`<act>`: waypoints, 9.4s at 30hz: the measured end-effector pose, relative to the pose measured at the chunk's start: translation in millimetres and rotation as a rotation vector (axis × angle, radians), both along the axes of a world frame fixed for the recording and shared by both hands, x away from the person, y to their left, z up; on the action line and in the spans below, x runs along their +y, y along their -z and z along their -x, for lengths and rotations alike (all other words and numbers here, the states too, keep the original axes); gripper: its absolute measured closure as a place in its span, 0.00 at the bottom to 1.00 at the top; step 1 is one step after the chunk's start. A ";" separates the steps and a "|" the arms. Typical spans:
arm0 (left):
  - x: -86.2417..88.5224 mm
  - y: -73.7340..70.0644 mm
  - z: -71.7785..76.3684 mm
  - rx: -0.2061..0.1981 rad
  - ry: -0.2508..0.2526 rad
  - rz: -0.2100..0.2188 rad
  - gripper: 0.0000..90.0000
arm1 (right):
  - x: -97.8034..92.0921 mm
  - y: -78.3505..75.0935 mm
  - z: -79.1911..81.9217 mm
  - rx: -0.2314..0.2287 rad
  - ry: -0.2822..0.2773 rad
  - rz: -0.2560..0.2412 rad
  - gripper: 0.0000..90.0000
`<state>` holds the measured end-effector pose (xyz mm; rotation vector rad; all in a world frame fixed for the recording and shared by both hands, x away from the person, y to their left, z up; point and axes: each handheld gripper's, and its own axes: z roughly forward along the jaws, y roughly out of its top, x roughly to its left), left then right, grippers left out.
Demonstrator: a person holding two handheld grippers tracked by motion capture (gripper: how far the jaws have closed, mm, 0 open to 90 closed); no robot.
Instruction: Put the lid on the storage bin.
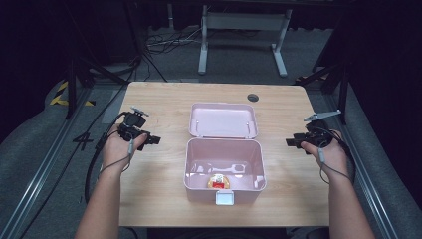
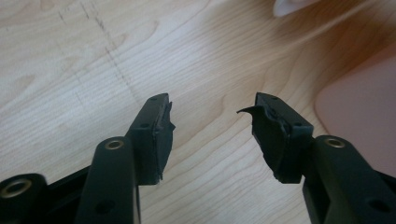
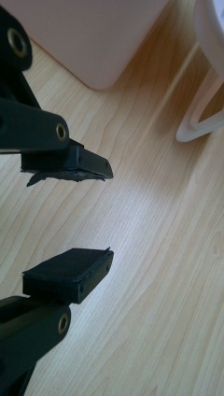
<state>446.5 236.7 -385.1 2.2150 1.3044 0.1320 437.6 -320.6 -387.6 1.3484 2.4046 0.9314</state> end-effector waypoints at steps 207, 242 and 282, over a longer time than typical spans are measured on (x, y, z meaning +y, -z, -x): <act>-86.7 -104.8 73.9 -0.610 0.318 0.293 0.68 | 46.9 -33.8 66.7 -0.235 -0.273 -0.186 0.63; -85.3 -91.0 102.7 -0.550 0.366 0.217 0.54 | 72.0 -47.5 89.7 -0.251 -0.370 -0.293 0.82; -49.1 -79.7 97.7 -0.381 0.434 0.228 0.47 | 77.6 -52.8 96.1 -0.261 -0.411 -0.371 0.82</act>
